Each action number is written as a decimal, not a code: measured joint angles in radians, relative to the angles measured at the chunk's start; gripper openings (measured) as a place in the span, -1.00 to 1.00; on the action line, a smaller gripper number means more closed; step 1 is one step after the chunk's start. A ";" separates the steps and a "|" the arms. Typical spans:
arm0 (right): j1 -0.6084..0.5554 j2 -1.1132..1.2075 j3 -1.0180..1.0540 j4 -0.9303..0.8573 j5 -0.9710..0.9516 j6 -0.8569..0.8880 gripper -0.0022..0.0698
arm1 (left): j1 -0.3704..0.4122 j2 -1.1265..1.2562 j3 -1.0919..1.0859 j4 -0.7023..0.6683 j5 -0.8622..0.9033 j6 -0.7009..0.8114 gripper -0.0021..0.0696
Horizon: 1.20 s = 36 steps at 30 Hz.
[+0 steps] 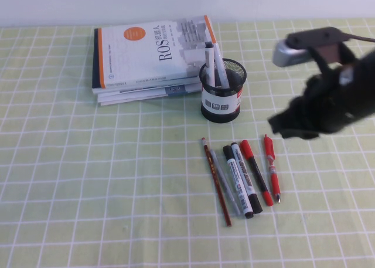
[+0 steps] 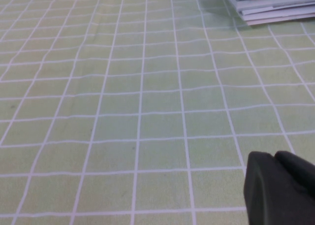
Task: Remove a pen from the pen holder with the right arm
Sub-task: 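Take a marker out of the pen holder and lay it on the table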
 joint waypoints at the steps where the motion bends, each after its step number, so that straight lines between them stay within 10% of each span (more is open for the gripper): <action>1: 0.000 -0.043 0.035 -0.002 0.000 0.000 -0.95 | 0.000 0.000 0.000 0.000 0.000 0.000 -0.96; 24: 0.000 -0.704 0.545 0.001 -0.054 -0.113 -0.97 | 0.000 0.000 0.000 0.000 0.000 0.000 -0.96; 36: -0.063 -0.818 0.820 -0.007 -0.431 -0.134 -0.97 | 0.000 0.000 0.000 0.000 0.000 0.000 -0.96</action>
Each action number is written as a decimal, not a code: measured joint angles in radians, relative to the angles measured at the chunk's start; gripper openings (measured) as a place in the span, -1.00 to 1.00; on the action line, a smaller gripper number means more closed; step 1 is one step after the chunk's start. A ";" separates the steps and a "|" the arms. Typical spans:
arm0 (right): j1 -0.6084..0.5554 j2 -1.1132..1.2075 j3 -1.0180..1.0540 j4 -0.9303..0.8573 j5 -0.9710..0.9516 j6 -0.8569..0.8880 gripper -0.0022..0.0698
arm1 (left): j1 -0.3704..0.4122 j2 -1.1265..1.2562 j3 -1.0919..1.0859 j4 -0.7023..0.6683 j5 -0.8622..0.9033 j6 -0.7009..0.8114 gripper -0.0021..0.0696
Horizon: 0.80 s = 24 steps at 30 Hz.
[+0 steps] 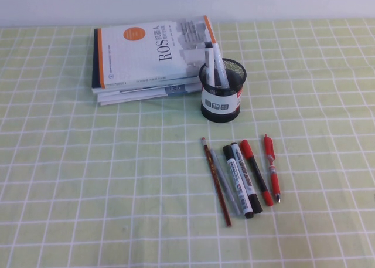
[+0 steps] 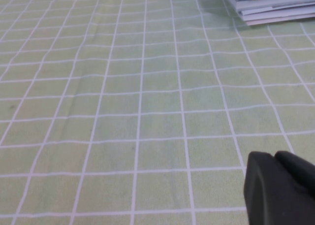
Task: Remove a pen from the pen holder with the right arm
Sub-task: 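Take a marker out of the pen holder and lay it on the table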
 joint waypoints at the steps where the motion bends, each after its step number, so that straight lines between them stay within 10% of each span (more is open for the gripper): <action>1: -0.022 -0.033 0.034 0.007 -0.040 0.000 -0.97 | 0.000 0.000 0.000 0.000 0.000 0.000 -0.96; 11: -0.248 -0.409 0.403 0.049 -0.288 0.000 -0.97 | 0.000 0.000 0.000 0.000 0.000 0.000 -0.96; 24: -0.296 -0.684 0.439 0.054 -0.116 0.000 -0.97 | 0.000 0.000 0.000 0.000 0.000 0.000 -0.96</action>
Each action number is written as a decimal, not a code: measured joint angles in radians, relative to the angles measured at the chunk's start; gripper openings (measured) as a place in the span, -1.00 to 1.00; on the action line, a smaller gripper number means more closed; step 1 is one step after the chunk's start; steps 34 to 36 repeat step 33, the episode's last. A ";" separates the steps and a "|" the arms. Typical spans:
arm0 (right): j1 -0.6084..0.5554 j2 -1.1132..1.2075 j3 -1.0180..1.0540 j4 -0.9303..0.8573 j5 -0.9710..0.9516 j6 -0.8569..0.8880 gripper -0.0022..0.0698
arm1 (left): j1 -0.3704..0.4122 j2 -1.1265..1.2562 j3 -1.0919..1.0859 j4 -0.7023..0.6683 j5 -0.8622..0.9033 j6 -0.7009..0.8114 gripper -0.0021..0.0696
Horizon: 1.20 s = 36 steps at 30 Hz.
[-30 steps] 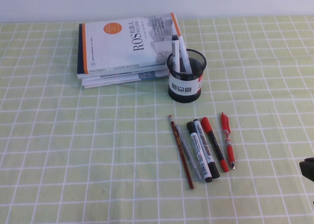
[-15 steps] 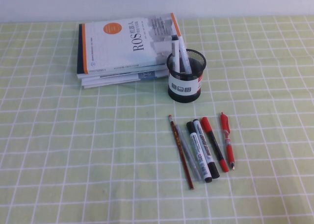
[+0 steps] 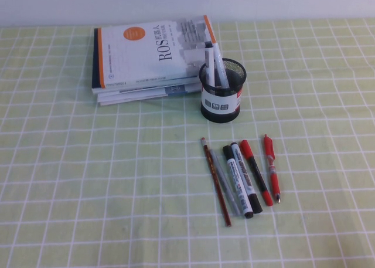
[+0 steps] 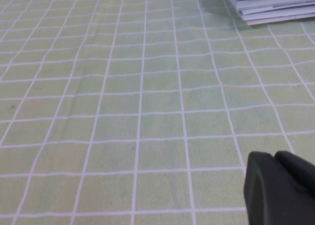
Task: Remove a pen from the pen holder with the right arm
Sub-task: 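Take a marker out of the pen holder and lay it on the table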
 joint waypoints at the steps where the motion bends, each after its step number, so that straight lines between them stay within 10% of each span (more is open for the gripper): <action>1: 0.000 0.000 0.000 0.000 0.012 0.000 -0.97 | 0.000 0.000 0.000 0.000 0.000 0.000 -0.96; 36: 0.000 0.000 0.000 0.000 0.092 0.000 -0.97 | 0.000 0.000 0.000 0.001 0.000 0.000 -0.96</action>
